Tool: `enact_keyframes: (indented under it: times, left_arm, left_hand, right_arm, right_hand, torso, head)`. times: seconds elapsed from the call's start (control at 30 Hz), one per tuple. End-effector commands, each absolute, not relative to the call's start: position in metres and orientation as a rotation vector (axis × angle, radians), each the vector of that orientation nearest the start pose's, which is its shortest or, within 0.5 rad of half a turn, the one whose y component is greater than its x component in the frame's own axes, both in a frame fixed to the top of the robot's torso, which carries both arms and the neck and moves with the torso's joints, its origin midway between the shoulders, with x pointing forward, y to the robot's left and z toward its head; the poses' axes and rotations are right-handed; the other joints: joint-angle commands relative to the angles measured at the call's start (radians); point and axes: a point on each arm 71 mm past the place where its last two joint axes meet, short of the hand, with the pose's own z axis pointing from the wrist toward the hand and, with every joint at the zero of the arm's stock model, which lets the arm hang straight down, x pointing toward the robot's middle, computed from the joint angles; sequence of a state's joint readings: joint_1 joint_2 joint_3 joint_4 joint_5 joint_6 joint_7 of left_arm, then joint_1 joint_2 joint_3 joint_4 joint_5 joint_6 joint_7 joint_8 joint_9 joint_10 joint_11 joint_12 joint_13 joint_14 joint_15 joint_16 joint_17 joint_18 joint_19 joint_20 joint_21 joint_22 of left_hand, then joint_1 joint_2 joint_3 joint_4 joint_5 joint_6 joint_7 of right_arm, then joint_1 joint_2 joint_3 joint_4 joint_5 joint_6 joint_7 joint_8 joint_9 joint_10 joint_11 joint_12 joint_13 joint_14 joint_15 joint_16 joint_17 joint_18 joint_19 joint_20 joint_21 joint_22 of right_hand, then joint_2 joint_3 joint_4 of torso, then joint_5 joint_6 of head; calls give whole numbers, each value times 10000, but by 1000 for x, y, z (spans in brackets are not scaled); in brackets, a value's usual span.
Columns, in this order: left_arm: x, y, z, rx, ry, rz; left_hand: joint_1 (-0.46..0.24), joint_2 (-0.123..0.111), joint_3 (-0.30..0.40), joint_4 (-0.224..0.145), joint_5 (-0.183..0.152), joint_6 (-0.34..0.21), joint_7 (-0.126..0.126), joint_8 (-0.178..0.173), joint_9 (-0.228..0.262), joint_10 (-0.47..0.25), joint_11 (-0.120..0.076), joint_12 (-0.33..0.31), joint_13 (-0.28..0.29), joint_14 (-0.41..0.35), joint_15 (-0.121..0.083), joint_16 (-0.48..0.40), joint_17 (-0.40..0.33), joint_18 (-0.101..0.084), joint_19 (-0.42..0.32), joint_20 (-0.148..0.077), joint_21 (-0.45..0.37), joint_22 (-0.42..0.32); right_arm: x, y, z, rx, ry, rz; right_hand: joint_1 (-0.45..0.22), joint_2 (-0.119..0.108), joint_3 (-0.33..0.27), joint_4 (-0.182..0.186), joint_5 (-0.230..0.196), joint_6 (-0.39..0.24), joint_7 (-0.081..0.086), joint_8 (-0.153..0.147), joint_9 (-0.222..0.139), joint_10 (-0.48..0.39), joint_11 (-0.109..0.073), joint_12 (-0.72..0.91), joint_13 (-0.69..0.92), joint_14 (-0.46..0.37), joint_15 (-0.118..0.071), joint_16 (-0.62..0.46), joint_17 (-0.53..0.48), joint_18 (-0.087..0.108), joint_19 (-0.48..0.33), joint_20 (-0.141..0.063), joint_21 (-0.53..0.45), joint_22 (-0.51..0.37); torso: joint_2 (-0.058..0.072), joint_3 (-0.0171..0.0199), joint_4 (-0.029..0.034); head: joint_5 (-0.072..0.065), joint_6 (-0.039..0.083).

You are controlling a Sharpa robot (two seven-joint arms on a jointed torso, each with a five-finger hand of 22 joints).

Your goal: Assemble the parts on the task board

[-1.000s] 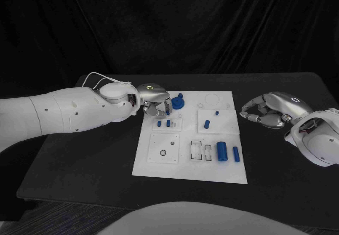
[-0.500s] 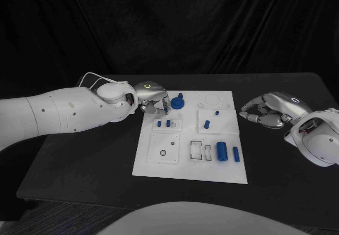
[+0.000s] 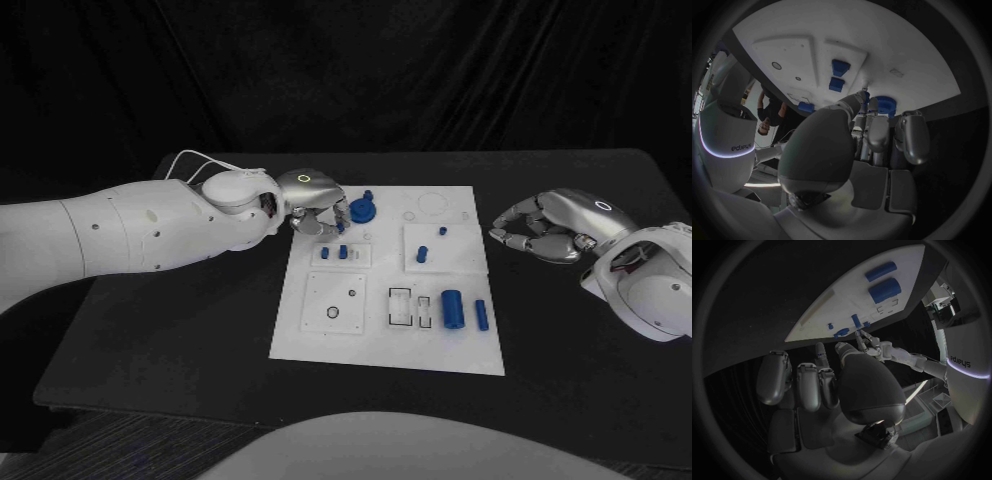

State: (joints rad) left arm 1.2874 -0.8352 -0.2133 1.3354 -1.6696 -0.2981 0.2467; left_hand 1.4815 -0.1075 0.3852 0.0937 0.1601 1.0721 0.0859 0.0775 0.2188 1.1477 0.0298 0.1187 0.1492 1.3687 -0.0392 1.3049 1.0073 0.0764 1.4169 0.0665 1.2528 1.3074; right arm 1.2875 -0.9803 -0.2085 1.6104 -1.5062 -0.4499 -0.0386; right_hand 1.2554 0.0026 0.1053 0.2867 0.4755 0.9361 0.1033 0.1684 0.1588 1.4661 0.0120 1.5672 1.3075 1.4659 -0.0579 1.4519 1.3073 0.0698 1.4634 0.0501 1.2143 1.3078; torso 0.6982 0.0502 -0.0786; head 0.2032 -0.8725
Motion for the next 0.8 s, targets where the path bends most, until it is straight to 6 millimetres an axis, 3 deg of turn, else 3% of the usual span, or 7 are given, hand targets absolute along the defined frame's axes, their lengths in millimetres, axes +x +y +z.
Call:
enact_keyframes:
  times: [0.03,0.8]
  left_arm:
    - [495,234,-213,6594,16483,-6161]
    - [495,236,-218,6601,16932,-6062]
  left_hand:
    - [-16,-51,-10,20,-28,84,-10,32,12,73,26,-40,17,-59,-8,-30,-4,-58,-36,8,-51,1702]
    - [-25,-63,-19,22,-42,86,-10,30,11,82,26,-50,16,-105,-6,-83,-106,-43,-73,9,-127,1680]
  right_arm:
    - [457,-240,-189,-2506,15919,6037]
    - [457,-240,-189,-2509,15924,6042]
  right_hand:
    - [111,-11,43,2,66,37,-1,-33,-9,1047,32,36,2633,694,31,-27,868,54,-27,19,-45,1622]
    - [116,-12,56,-1,67,32,0,-40,-15,1047,35,36,2633,693,32,-32,860,55,-29,20,-51,1621]
  torso:
    - [3,-1,5]
    - [2,13,11]
  head:
    - [-10,-2]
    - [-16,-2]
